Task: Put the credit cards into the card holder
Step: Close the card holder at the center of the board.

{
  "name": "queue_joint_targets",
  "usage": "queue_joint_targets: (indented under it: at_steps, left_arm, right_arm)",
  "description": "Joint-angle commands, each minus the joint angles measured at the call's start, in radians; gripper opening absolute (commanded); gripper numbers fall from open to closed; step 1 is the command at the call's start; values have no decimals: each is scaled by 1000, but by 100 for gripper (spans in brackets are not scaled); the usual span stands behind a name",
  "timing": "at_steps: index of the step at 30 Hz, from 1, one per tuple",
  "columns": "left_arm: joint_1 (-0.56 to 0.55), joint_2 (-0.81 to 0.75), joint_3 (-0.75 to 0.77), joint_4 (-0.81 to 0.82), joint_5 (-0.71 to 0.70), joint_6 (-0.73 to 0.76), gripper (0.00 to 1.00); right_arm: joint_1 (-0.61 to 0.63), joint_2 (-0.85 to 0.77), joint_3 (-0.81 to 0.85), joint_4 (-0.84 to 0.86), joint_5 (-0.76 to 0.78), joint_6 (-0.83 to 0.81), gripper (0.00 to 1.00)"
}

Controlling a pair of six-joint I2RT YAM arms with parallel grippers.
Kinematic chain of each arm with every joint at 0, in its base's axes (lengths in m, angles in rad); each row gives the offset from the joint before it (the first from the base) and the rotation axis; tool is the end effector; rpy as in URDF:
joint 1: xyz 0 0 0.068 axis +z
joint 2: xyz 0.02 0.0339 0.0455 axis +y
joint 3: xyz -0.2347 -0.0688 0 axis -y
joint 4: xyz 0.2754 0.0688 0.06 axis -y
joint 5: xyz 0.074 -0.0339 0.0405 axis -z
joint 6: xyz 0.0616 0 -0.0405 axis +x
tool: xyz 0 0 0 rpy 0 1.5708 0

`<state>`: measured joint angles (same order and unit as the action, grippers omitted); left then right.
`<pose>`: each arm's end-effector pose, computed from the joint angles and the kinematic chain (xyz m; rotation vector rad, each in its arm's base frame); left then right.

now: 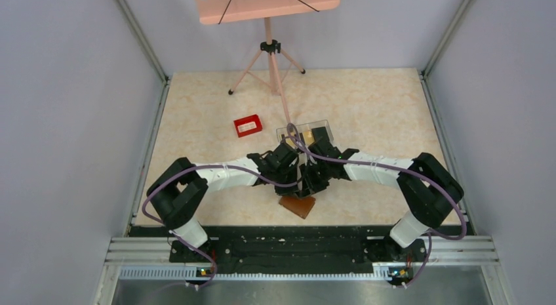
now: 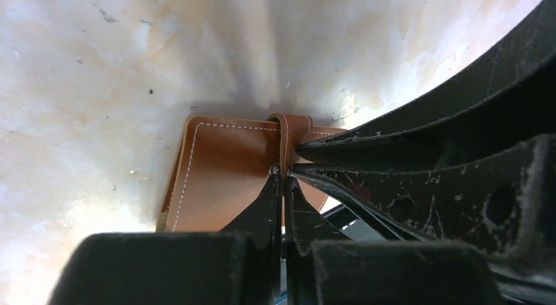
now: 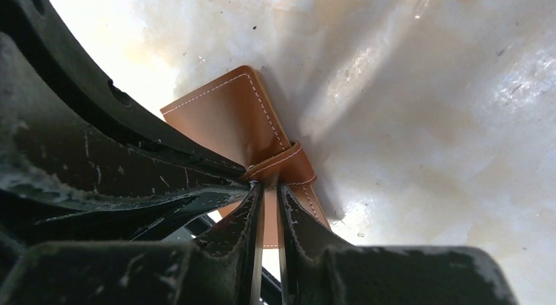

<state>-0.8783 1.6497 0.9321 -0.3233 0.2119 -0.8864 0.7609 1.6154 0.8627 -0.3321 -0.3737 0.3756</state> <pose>0.2156 -0.2802 0.0958 0.0709 2.8596 -0.7923 0.2263 0.2465 0.0874 -0.6686 2.7383 0.8243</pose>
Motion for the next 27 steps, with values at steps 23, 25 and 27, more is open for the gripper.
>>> queue_joint_targets:
  at_steps: [23, 25, 27]
  left_arm:
    - [-27, 26, 126, -124, -39, 89, 0]
    - [-28, 37, 138, -146, -45, 100, 0]
    - [-28, 53, 148, -166, -51, 112, 0]
  right_arm:
    - [-47, -132, -53, 68, -53, 37, 18]
    - [-48, -133, -51, 77, -58, 40, 17]
    - [-48, -125, -47, 88, -74, 41, 14]
